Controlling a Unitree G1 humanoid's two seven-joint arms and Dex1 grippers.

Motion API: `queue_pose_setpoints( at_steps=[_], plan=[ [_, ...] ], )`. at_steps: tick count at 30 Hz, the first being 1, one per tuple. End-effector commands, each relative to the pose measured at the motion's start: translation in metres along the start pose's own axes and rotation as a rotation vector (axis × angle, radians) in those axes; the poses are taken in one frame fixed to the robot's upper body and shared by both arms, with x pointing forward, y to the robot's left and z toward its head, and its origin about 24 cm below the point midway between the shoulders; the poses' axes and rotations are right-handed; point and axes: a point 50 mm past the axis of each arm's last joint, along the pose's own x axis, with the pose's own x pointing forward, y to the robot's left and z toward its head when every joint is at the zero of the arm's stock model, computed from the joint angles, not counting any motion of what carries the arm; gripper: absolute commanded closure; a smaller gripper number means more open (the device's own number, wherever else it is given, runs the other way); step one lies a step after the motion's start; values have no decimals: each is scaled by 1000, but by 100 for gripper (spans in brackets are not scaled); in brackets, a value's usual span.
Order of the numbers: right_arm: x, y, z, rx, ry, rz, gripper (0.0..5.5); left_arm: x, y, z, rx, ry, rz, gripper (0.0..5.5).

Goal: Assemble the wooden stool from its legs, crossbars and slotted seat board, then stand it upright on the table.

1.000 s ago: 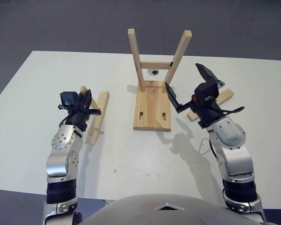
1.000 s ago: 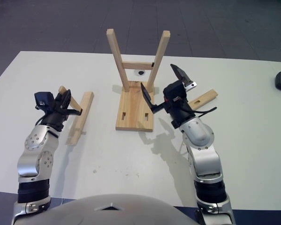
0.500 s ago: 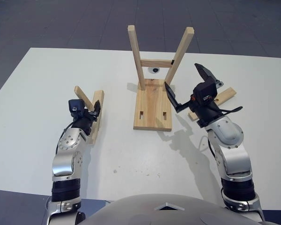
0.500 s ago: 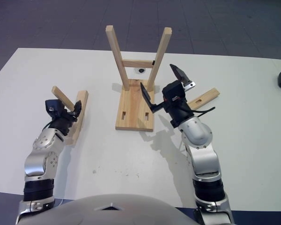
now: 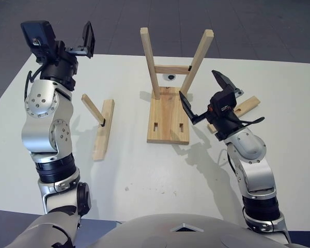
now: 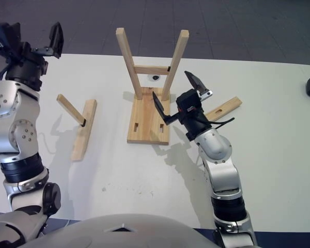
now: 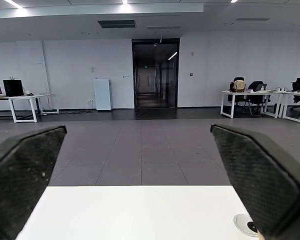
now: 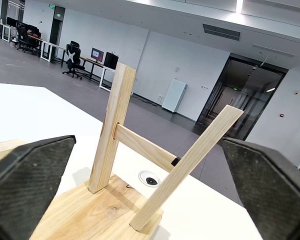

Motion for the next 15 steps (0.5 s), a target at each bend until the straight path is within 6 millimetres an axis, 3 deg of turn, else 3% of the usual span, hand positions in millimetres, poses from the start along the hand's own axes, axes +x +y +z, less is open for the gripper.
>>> queue_pose_setpoints(
  at_steps=[1, 5, 7, 15],
  plan=[
    [3, -1, 1, -10, -5, 3, 10, -3, 12, -30, -36, 134, 28, 12],
    [2, 0, 0, -8, 0, 8, 10, -28, 4, -88, -74, 378, 4, 12],
    [2, -1, 0, -12, 2, 6, 10, -41, -3, -102, -82, 442, -25, 12],
    [1, -1, -1, -9, 9, 0, 10, -41, 3, -99, -60, 419, -9, 12]
  ],
)
